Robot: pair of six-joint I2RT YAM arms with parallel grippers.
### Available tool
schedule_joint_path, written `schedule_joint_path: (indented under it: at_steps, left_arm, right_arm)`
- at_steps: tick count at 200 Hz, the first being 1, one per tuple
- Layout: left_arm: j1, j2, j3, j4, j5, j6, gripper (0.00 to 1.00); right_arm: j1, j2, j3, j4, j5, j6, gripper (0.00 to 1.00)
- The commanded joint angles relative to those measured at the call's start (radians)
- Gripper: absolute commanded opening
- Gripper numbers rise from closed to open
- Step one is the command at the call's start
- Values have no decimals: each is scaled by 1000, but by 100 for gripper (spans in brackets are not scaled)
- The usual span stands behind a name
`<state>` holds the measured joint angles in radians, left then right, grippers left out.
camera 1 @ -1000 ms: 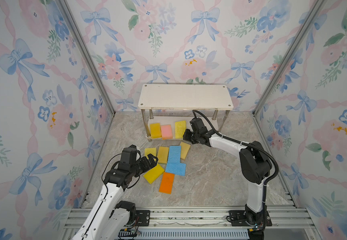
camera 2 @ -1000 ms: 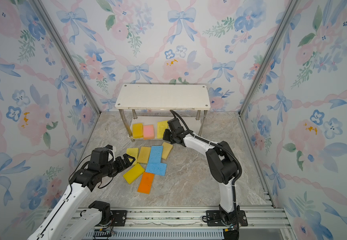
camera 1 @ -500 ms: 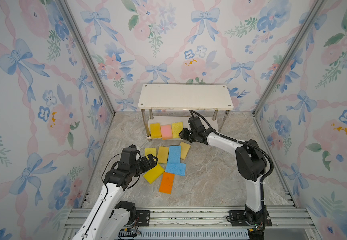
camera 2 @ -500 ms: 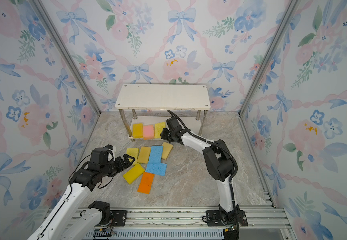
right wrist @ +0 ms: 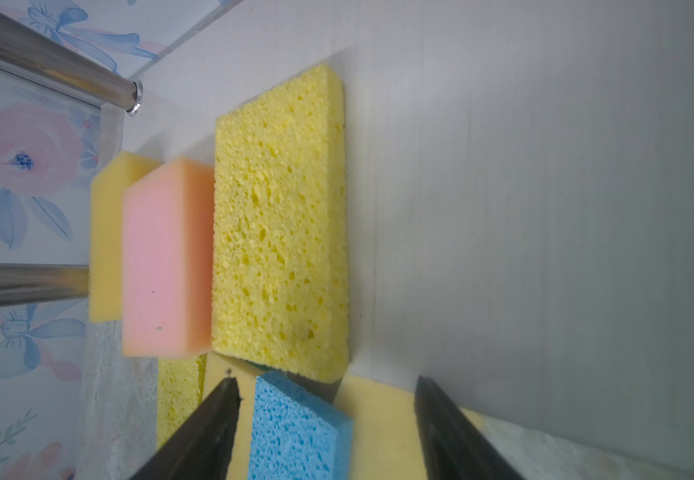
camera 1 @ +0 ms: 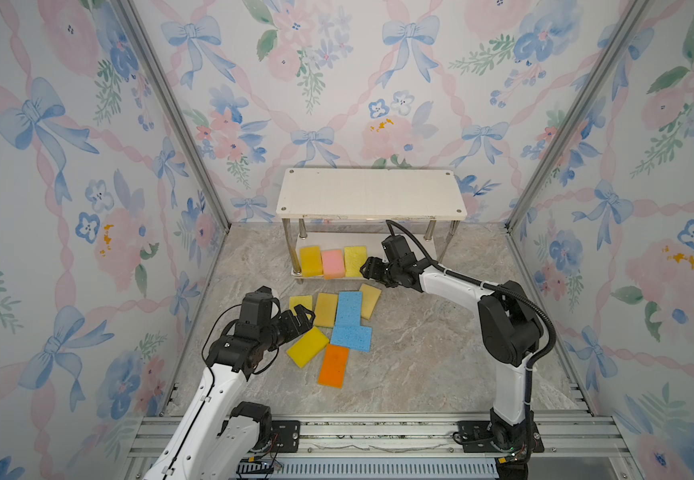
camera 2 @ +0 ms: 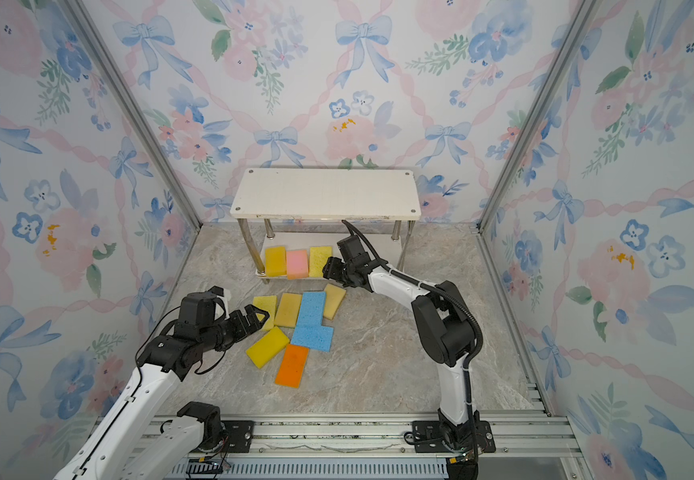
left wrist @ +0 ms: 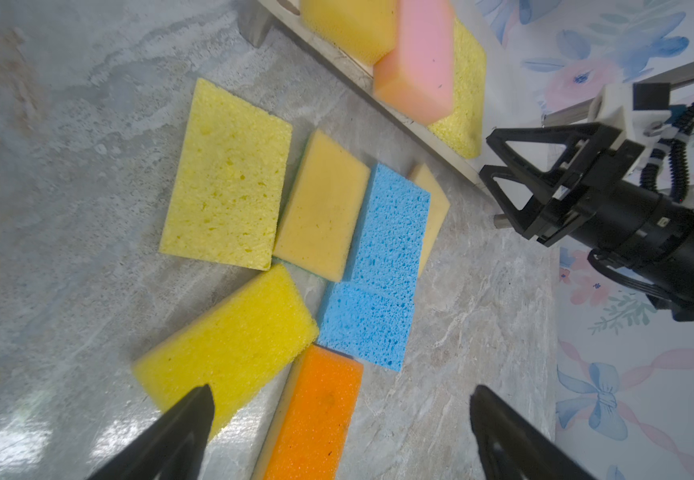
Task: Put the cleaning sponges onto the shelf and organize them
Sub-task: 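Release the yellow sponge beside the pink sponge on the lower tier, then move the right gripper back to the blue cellulose sponge in the pile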
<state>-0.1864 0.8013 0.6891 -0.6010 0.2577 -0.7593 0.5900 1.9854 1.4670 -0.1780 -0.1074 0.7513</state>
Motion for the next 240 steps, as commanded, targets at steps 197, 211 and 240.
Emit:
schedule_joint_path:
  at_steps: [197,211,240]
  left_arm:
    - [-76,165,-160,161,48,-7,98]
    - [-77,166,-157,160,51,-6,98]
    - [-82,166,-153,160,58,-6,98]
  right_arm:
    - [171,-165,-282,-5,-182,149,67]
    - [165,-132,-268,13,-193,154,66]
    - [150,-100,-265,60,-195,172,63]
